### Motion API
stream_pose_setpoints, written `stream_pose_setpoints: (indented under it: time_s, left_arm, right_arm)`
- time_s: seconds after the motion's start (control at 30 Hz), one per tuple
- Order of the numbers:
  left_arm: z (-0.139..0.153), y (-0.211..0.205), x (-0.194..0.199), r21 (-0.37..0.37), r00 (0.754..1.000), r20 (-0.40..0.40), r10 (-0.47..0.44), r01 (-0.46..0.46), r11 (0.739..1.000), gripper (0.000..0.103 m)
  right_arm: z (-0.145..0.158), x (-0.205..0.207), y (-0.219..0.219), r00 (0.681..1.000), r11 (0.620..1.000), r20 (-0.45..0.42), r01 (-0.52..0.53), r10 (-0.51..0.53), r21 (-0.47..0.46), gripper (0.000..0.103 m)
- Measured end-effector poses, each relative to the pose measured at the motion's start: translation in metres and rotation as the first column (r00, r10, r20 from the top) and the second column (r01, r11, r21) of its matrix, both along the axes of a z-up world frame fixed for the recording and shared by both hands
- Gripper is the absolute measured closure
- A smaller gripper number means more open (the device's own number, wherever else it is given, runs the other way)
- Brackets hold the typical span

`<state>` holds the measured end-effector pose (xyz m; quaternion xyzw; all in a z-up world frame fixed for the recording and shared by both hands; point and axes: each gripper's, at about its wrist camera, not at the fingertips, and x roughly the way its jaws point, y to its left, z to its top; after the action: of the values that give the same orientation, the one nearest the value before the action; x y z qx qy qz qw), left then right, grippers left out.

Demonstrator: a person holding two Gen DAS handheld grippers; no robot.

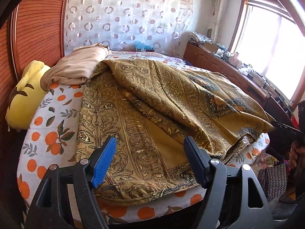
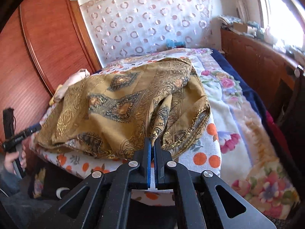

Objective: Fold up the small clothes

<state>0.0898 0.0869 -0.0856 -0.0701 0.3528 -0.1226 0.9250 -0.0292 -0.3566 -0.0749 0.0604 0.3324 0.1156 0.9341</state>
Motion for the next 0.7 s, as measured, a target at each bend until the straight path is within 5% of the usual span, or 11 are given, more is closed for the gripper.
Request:
stream_pose_setpoints:
  time_s: [0.1,0.17,0.33,0.47,0.7]
  left_arm:
    - [-0.002,0.000,0.003,-0.007,1.000,0.000,-0.004,0.004,1.000,0.029]
    - [-0.002,0.000,0.003,-0.006,1.000,0.002,-0.004,0.004,1.000,0.029]
    - [-0.001,0.008,0.013,0.018,1.000,0.004,0.002,-0.002,1.000,0.029]
    - [0.006,0.021,0.022,0.041,1.000,0.016,0.019,-0.020,0.999,0.029]
    - [0.015,0.048,0.032,0.079,0.998,0.038,0.053,-0.056,0.995,0.029]
  right_arm:
    - [-0.013,0.011,-0.008,0.999,1.000,-0.052,0.008,-0.008,-0.006,0.099]
    - [-0.013,0.016,-0.009,0.998,0.999,-0.062,0.032,-0.034,-0.028,0.089]
    - [-0.001,0.024,-0.004,0.999,0.998,0.003,0.043,-0.043,-0.041,0.048]
    - [0.016,0.032,0.023,0.997,0.999,0.081,-0.006,0.010,-0.049,0.047]
    - [0.020,0.059,0.119,0.953,0.957,0.097,-0.287,0.288,-0.024,0.047]
